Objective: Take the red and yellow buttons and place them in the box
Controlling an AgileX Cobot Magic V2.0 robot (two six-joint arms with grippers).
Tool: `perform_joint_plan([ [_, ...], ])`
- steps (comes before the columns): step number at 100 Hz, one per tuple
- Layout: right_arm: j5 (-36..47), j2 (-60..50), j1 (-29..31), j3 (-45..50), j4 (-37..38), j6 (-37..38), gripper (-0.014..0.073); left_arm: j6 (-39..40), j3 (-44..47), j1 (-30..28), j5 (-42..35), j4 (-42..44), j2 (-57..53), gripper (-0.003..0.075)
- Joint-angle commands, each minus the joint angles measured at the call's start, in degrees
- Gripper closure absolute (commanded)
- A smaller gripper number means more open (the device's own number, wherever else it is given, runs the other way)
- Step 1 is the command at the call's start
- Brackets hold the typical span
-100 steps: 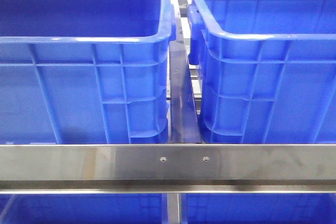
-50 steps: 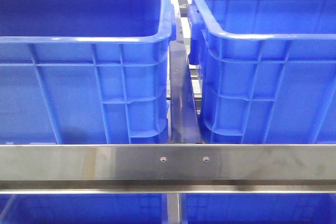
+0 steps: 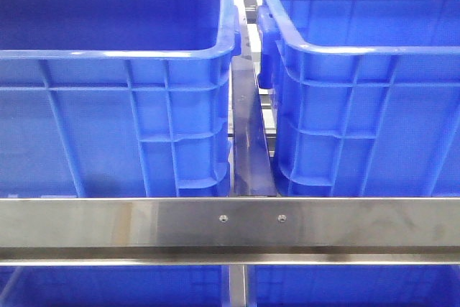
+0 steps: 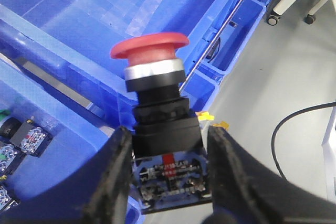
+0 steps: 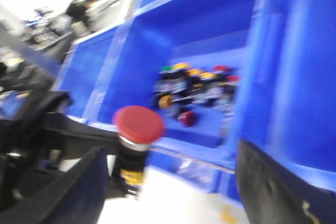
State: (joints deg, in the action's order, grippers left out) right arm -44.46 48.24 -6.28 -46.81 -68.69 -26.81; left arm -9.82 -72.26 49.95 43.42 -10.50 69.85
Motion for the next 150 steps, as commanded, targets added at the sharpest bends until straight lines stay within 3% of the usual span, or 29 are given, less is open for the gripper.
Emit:
perform_joint_plan([
  [1, -2.4, 3.7, -0.1, -1.8, -12.1, -8.1, 0.0062, 0.2, -1.7, 0.5, -4.2, -0.9, -1.1, 0.0739],
  [19, -7.4, 10.1, -1.0, -1.8, -21.0, -14.9, 0.0062, 0.2, -1.7, 0.5, -4.2, -0.9, -1.1, 0.0739],
  [67, -6.9, 18.9, -9.5, -6.1, -23.0, -19.3, 0.0070, 0.2, -1.7, 0.5, -4.2, -0.9, -1.1, 0.0739],
  [76, -7.7, 19.0, -9.5, -6.2, -23.1, -19.3, 0.0143, 0.2, -1.7, 0.5, -4.2, -1.0, -1.1, 0.0739],
  [95, -8.8, 19.0, -9.5, -6.2, -23.1, -19.3, 0.0417, 0.2, -1.7, 0.5, -4.2, -1.0, -1.1, 0.0739],
  [105, -8.7, 19.0, -9.5, -6.2, -23.1, -19.3, 0.0476, 0.2, -1.7, 0.5, -4.2, -1.0, -1.1, 0.0734],
  [117, -8.7, 19.0, -9.5, -6.2, -23.1, -19.3, 0.0476, 0.2, -1.7, 0.5, -4.2, -1.0, -1.1, 0.0623],
  [136, -8.4, 19.0, -9.5, -6.2, -23.1, -19.3, 0.0476, 0.2, -1.7, 0.5, -4.2, -0.9, -1.1, 0.0227],
  [143, -8.0, 19.0, -9.4, -6.2, -23.1, -19.9, 0.0476, 0.2, -1.7, 0.5, -4.2, -0.9, -1.1, 0.0154],
  [150, -7.3, 19.0, -9.4, -6.2, -23.1, -20.8, 0.0476, 0.2, -1.7, 0.5, -4.2, -0.9, -1.1, 0.0144],
])
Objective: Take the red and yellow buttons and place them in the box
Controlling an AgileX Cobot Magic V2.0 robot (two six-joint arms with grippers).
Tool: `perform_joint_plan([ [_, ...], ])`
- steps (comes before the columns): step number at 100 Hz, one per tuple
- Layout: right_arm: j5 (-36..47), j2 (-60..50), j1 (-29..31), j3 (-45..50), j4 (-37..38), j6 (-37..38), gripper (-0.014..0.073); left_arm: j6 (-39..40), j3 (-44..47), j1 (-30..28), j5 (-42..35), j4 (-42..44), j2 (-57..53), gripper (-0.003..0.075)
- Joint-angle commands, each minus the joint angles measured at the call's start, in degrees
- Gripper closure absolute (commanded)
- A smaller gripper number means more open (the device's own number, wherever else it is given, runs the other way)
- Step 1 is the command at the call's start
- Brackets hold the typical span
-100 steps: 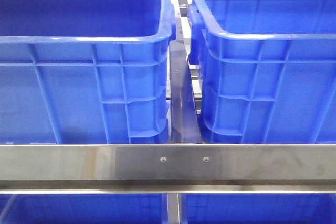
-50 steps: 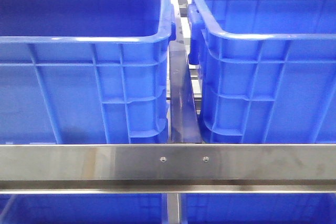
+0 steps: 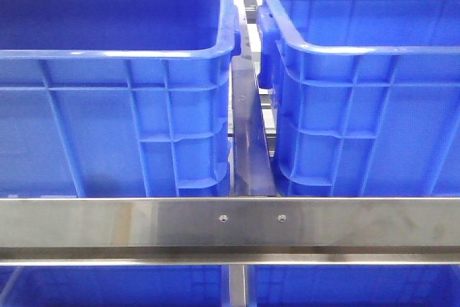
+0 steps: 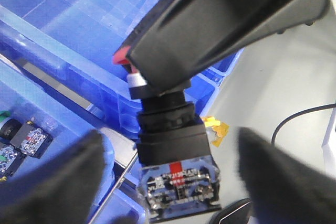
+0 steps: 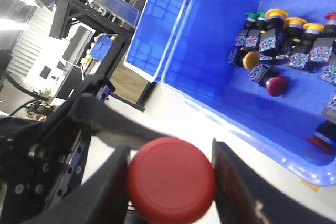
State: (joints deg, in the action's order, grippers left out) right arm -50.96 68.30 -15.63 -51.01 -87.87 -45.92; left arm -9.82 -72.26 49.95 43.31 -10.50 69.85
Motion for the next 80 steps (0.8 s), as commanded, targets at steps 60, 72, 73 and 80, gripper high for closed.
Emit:
perform_joint_plan([
  [60, 12.6, -2.2, 0.3, -2.0, -2.7, -6.9, 0.0476, 3.6, 0.7, -15.1, -3.3, 1.4, -8.2, 0.0177],
  [72, 13.9, -2.2, 0.3, -2.0, -2.0, -6.9, 0.0476, 3.9, 4.4, -23.6, -3.6, 1.4, -11.6, 0.0177],
  [73, 14.0, -2.2, 0.3, -2.0, -2.0, -6.9, 0.0476, 3.9, 4.9, -24.0, -3.6, 1.4, -12.2, 0.0177],
  [80, 15.0, -2.2, 0.3, -2.0, -1.7, -6.9, 0.0476, 4.0, 7.7, -28.5, -4.9, 1.4, -14.9, 0.0177],
])
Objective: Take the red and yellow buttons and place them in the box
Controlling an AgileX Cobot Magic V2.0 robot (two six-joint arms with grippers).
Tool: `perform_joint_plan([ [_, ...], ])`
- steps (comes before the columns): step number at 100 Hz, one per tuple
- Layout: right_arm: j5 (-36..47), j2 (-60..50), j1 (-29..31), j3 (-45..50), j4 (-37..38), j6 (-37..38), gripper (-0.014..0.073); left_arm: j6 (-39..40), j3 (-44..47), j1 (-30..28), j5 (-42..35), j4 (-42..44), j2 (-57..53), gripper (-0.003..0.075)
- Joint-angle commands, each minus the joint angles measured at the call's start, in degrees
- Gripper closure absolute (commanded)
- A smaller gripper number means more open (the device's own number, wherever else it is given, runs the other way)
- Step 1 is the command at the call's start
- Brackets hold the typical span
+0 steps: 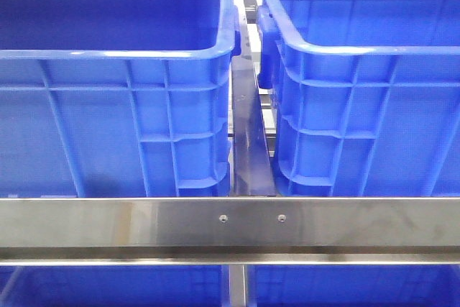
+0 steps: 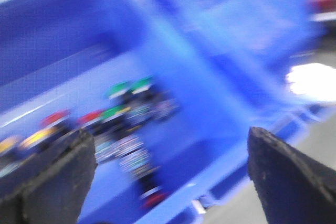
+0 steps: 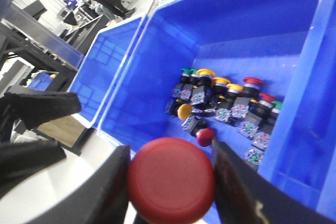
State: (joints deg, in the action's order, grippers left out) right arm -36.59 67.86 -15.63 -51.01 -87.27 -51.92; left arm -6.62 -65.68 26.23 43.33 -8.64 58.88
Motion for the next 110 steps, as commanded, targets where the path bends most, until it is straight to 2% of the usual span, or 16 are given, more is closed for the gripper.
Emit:
perform_joint_plan([
  [1, 0.8, -1.7, 0.3, -2.0, -2.2, -1.0, 0.0476, 0.8, 1.4, -5.2, -5.0, -0.5, -4.2, 0.0177],
  [20, 3.9, -1.7, 0.3, -2.0, -2.2, -1.6, 0.0476, 0.8, 9.3, -14.6, -8.2, -0.5, -12.8, 0.0204],
  [41, 8.0, -1.7, 0.3, -2.0, -2.2, -4.0, 0.0476, 0.8, 16.8, -18.8, -9.7, -0.5, -21.5, 0.0323],
  [55, 14.6, -1.7, 0.3, -2.0, -2.2, -6.5, 0.0476, 0.8, 19.3, -19.2, -9.9, -0.5, -24.4, 0.0486],
  [71, 25.9, -1.3, 0.3, -2.2, -2.2, -12.0, 0.0476, 0.8, 20.0, -19.2, -10.0, -0.5, -24.9, 0.0741],
  [96, 45.2, 3.6, 0.3, -5.0, -2.1, -19.8, 0.0476, 0.8, 20.0, -19.2, -10.1, -0.5, -24.9, 0.0739],
  [110, 55.1, 9.9, 0.3, -8.2, 1.3, -20.7, 0.0476, 0.8, 20.0, -19.2, -10.1, -0.5, -24.9, 0.0739],
])
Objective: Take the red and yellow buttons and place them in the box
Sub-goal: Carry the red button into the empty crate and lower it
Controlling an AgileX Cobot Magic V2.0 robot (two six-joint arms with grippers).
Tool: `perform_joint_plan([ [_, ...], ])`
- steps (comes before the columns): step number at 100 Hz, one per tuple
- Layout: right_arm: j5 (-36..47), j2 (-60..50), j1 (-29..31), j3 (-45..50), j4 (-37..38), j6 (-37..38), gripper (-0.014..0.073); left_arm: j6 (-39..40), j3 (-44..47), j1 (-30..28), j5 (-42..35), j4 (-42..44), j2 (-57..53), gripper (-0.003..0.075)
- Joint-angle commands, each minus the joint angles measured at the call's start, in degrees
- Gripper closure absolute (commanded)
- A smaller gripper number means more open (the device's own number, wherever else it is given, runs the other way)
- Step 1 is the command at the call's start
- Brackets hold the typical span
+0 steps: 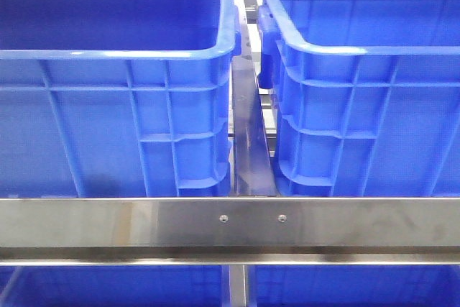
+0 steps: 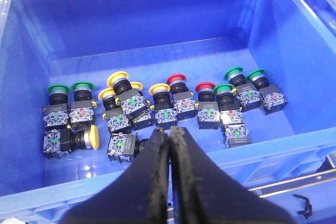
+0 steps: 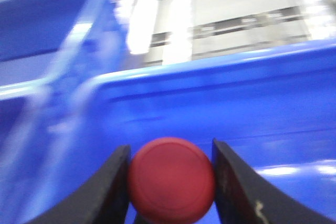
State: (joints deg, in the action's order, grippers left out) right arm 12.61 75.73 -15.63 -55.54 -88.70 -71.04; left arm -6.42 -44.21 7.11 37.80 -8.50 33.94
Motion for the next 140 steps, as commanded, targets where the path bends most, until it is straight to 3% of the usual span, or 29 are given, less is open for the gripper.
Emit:
perform_joint_plan([
  [1, 6.5, 2.7, 0.3, -3.8, 3.3, -1.6, 0.0476, 0.6, -1.5, -0.1, -4.6, -0.6, 0.1, 0.0739],
  [20, 10.7, 13.1, 0.3, -9.7, 8.6, -1.3, 0.0476, 0.6, -1.5, -0.1, -4.6, -0.6, 0.1, 0.0739],
  [50, 14.6, 24.3, 0.3, -17.3, 8.7, -1.3, 0.0476, 0.6, -1.5, -0.1, -4.6, -0.6, 0.1, 0.0739],
  [97, 9.4, 28.9, 4.7, -21.3, 8.8, -1.2, 0.0476, 0.6, -1.5, -0.1, -4.8, -0.6, 0.1, 0.0739],
  [140, 8.0, 29.3, 4.8, -21.3, 9.4, -1.2, 0.0476, 0.6, -1.5, -0.1, -5.0, -0.6, 0.1, 0.0739],
])
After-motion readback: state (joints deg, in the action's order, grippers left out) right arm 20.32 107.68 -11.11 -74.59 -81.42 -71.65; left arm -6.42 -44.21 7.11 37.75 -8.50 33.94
